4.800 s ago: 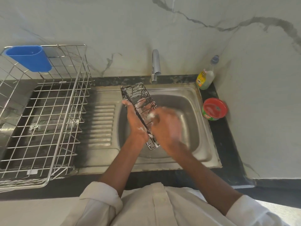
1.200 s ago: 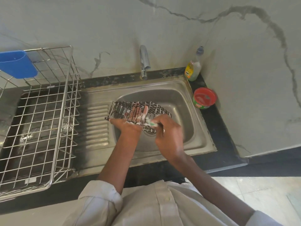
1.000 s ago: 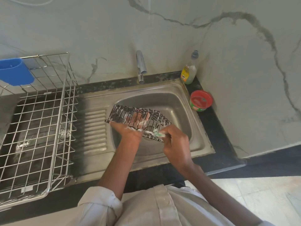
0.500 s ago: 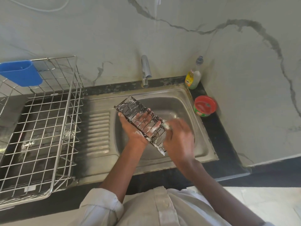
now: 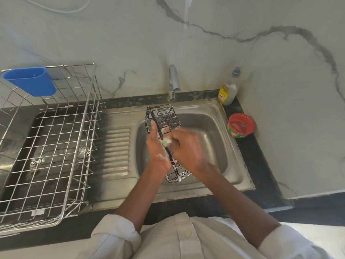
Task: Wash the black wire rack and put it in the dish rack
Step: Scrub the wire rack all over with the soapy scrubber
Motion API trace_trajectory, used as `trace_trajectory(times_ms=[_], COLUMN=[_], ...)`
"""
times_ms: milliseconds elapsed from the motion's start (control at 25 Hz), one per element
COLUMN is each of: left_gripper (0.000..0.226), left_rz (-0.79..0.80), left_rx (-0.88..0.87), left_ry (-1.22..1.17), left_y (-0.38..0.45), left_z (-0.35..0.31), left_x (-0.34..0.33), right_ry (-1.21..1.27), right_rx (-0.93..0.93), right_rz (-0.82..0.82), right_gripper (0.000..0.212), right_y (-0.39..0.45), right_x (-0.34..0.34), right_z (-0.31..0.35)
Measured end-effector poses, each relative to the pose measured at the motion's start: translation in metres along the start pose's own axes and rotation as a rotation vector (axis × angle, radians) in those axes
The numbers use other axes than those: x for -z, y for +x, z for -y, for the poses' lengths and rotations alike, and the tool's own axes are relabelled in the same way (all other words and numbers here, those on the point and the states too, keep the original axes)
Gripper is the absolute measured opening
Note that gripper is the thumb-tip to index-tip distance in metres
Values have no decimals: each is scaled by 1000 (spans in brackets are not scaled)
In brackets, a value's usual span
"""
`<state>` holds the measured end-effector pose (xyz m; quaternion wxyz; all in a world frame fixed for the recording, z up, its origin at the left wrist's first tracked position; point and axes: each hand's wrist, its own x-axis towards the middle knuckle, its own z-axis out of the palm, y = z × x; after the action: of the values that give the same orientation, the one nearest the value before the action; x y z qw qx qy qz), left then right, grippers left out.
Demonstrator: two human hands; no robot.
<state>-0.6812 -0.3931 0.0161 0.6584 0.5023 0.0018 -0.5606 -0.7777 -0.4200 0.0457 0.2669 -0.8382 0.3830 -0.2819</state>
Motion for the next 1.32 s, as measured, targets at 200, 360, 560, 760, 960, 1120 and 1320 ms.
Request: trace_trajectory(times_ms=[200, 360, 560, 760, 960, 1120, 1320], left_gripper=[55, 54, 56, 88, 72, 75, 68], left_rz=[29, 68, 70, 7, 33, 78, 139], left_rx=[-17, -52, -48, -31, -53, -59, -100], left_ry=[-65, 62, 18, -158, -190, -143, 5], left_y=[8, 1, 5, 18, 20, 15, 7], left_z=[-5, -2, -10, -22, -19, -21, -23], left_x=[8, -1, 14, 23, 34, 35, 46], right_ry=[4, -5, -69, -104, 77, 380, 422], right_rx=[73, -32, 181, 255, -452, -717, -790], right_rz=[99, -190, -15, 203, 24, 191, 284], right_gripper=[23, 18, 23, 26, 19, 15, 17], right_y=[-11, 71, 33, -58, -21, 23, 34], right_x=[4, -1, -2, 2, 21, 14, 1], right_z=[-6, 12, 6, -34, -46, -28, -22])
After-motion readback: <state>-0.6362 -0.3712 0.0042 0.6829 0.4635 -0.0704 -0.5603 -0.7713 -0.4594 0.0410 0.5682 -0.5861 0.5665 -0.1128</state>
